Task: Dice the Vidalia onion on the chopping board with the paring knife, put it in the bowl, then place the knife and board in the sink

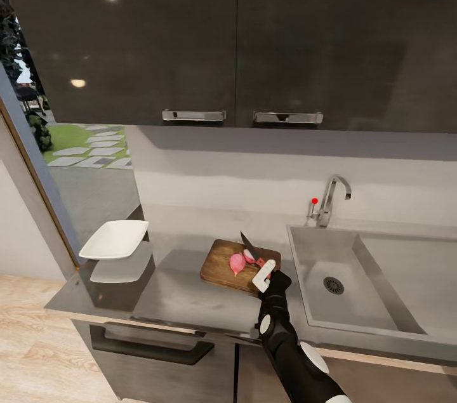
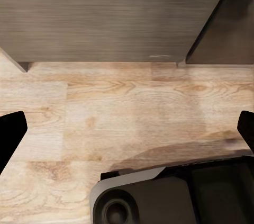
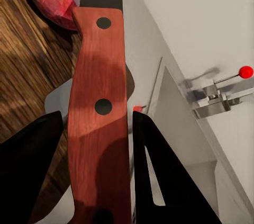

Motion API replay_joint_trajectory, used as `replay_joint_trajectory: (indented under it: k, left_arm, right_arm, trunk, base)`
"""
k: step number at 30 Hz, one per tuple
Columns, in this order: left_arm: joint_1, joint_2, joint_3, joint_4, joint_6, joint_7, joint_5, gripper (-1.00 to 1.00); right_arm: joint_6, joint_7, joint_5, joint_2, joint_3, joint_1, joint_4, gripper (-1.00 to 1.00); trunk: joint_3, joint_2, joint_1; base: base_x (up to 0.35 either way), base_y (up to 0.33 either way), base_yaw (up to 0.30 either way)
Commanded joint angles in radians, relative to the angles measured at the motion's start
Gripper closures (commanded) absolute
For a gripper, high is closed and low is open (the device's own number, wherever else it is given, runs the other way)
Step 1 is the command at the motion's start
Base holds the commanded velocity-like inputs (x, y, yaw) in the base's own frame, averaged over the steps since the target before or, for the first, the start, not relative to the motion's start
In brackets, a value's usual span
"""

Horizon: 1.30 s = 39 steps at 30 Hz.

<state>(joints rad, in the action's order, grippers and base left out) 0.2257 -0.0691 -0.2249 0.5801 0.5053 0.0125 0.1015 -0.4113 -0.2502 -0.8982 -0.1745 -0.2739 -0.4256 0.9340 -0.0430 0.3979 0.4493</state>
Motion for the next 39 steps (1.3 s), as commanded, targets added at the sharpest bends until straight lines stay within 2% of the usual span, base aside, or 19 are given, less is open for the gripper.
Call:
replay_joint_trajectory:
  k: [1, 39]
  left_arm:
    - [0.000, -0.001, -0.007, 0.001, 0.001, 0.001, 0.010, -1.00]
    - [0.000, -0.001, -0.007, 0.001, 0.001, 0.001, 0.010, -1.00]
  right_arm:
    - [-0.009, -0.001, -0.008, 0.000, -0.002, -0.001, 0.000, 1.00]
    - [-0.009, -0.001, -0.008, 0.000, -0.002, -0.001, 0.000, 1.00]
  trunk:
    - [-0.002, 0.002, 0.001]
    - [-0.002, 0.002, 0.001]
  base:
    - [0.000, 0.000, 0.000]
    - [0.000, 0.000, 0.000]
